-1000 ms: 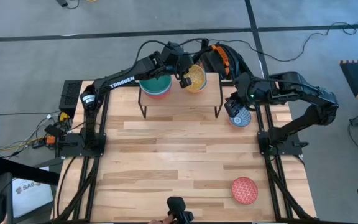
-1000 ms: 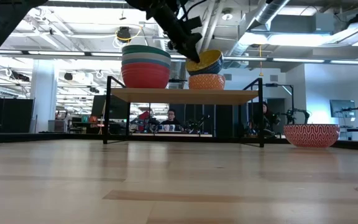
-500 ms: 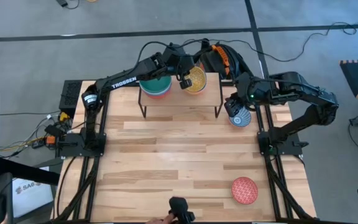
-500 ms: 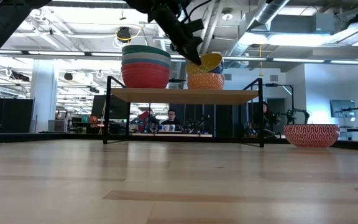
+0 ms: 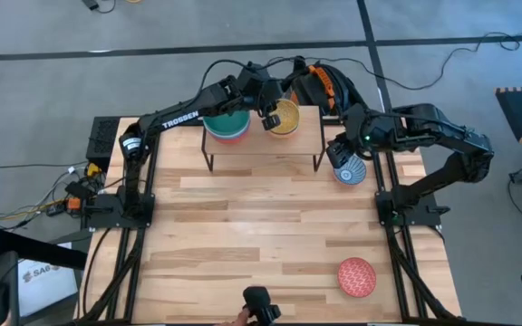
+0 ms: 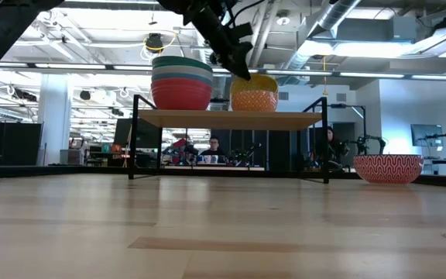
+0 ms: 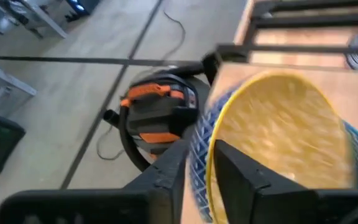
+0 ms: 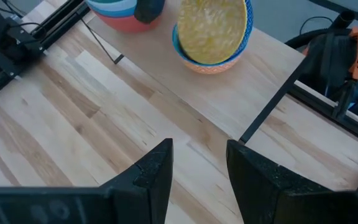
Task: Place and stack bowls onto a shelf
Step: Stack the yellow pattern bowl on top of the light blue pattern bowl on the shelf
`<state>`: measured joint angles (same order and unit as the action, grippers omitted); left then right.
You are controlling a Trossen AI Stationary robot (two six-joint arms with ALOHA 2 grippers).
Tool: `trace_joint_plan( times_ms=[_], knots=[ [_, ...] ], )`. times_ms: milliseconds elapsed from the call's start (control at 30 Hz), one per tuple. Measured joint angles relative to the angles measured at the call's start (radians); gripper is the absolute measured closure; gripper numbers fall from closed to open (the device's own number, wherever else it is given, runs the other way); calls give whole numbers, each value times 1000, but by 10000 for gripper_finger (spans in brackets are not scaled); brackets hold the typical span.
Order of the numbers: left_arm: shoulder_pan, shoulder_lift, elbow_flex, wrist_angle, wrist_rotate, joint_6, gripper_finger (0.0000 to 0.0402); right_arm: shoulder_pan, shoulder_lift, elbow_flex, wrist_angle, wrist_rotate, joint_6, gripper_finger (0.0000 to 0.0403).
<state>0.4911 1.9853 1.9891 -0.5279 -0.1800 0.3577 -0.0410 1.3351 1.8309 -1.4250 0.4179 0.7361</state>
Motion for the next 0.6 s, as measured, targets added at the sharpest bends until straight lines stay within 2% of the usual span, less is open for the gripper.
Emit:
trace_joint_plan(
  times_ms=[200, 367, 500, 600],
  knots=[
    [0, 0, 84, -66, -1, -15, 277, -35, 25, -6, 16, 4, -43, 228],
    [-7, 0, 223, -222, -10, -67, 253, -134, 90, -24, 96, -4, -190, 228],
    [-10, -2, 369, -402, -45, -196, 249, -266, 127, -22, 218, -104, -331, 228],
    [-15, -79, 314, -441, -45, -276, 252, -368, 173, -22, 315, -200, -413, 228]
  ],
)
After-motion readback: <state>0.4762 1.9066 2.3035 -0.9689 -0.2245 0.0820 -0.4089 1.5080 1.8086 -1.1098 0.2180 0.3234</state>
